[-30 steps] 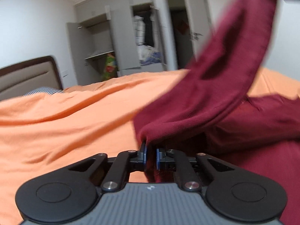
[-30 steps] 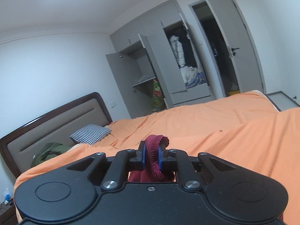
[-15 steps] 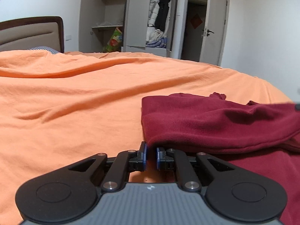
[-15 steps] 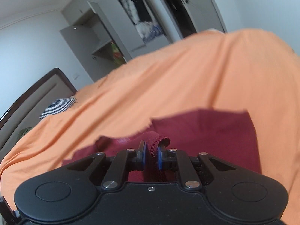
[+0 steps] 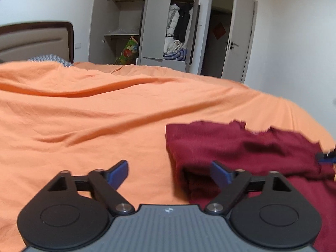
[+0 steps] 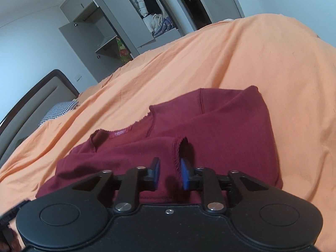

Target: Fold small clothes

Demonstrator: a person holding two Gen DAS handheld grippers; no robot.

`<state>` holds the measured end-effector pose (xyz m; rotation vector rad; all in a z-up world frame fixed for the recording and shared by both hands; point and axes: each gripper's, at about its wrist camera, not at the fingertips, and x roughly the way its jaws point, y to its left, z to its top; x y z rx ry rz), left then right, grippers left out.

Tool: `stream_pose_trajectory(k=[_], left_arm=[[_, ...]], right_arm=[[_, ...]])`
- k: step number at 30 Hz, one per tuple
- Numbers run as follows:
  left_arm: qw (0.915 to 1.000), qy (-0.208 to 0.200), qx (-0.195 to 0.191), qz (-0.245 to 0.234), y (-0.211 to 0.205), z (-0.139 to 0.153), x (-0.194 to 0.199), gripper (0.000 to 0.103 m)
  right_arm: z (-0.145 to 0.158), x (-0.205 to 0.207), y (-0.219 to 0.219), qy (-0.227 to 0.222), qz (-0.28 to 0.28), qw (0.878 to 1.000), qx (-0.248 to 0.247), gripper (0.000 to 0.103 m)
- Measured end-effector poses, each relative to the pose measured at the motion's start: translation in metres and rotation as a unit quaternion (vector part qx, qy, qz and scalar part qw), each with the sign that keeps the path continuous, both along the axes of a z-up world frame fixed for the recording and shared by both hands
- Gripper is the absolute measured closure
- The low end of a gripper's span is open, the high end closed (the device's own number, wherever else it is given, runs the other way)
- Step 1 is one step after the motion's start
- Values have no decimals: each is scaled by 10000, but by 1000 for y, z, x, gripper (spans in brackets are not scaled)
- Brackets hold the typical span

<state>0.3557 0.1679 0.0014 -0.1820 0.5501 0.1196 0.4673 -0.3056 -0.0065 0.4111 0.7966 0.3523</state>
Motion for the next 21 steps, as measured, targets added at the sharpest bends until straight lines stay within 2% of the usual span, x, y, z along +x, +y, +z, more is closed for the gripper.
stream_pose_trajectory(k=[1,4,7,9,12,13,14,15,16,17,19,21], left_arm=[[9999,17,-123,26,4,1,7,10],[9988,99,-478,-31,17,-1,37,6],[9969,385,-685,-11,26,-14,76,6],[9954,531,-798,1,30,-24,96,8],[9913,741,-1087,-24,35,-38,118,25],[9893,799,-1220,-22,36,-42,122,41],[9878,821,-1324,-59,36,-44,126,65],[9869,806,-1388,-146,35,-44,129,81],[9871,777,-1387,-166,33,-42,130,92],[9891,683,-1302,-129,30,-38,128,97],[9949,287,-964,-73,21,-27,120,98],[9986,-130,-502,-47,10,-13,109,99]], right_arm=[[-1,0,-1,14,19,10000,22,62],[-4,1,-1,44,14,10000,69,57],[-5,3,1,46,16,10000,41,49],[-6,6,4,32,40,10000,-25,48],[-8,9,10,-8,68,9998,-181,48],[-9,10,13,-40,80,9997,-246,50],[-9,11,15,-75,88,9994,-316,52],[-10,11,19,-115,98,9991,-400,58],[-10,11,22,-155,118,9987,-469,69],[-10,11,24,-190,141,9983,-534,75],[-8,8,29,-289,191,9974,-627,88],[-4,4,33,-428,232,9962,-715,89]])
